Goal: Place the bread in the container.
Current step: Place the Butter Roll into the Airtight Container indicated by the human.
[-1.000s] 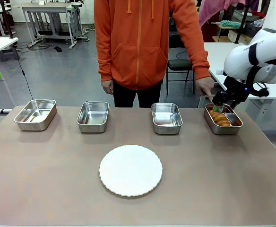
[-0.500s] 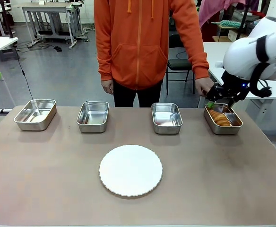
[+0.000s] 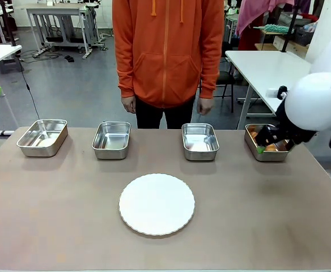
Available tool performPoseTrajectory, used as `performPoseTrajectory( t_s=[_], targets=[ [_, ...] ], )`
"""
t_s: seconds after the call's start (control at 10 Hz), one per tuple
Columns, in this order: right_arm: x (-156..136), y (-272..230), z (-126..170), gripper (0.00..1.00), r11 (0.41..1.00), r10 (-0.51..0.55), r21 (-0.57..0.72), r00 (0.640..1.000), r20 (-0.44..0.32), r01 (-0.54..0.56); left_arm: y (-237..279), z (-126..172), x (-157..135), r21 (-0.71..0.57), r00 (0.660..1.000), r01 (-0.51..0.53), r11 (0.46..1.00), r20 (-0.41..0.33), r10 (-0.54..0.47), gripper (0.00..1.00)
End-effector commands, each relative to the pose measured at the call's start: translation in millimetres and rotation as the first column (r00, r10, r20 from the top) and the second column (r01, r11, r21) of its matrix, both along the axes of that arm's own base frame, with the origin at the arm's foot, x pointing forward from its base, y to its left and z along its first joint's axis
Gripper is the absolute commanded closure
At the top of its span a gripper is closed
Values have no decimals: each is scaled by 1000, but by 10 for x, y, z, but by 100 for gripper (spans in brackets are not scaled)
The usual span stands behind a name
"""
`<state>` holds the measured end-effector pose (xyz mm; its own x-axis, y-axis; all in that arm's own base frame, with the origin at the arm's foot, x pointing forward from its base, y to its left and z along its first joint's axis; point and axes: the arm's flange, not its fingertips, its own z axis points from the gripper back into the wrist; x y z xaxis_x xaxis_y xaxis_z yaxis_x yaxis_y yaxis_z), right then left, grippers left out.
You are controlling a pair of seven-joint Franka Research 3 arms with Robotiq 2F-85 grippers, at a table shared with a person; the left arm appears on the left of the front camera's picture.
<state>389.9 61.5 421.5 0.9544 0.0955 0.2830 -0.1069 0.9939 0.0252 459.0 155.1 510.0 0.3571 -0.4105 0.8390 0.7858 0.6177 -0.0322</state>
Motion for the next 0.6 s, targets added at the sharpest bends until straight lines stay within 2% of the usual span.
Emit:
performPoseTrajectory(
  t_s=[0.0, 0.1, 0.2, 0.5],
  targets=[
    [-70, -35, -123, 0, 999, 32, -34, 999, 6, -32, -10, 6, -6, -5, 1000, 4, 1000, 9, -4, 0],
    [61, -135, -201, 0, 995, 97, -23, 995, -19, -97, -10, 6, -6, -5, 1000, 4, 1000, 9, -4, 0],
    [-31, -7, -17, 0, 1000, 10, -14, 1000, -2, -10, -10, 6, -6, -5, 1000, 4, 1000, 9, -4, 0],
    [-31, -7, -17, 0, 1000, 10, -14, 1000, -2, -10, -10, 6, -6, -5, 1000, 4, 1000, 9, -4, 0]
  ],
)
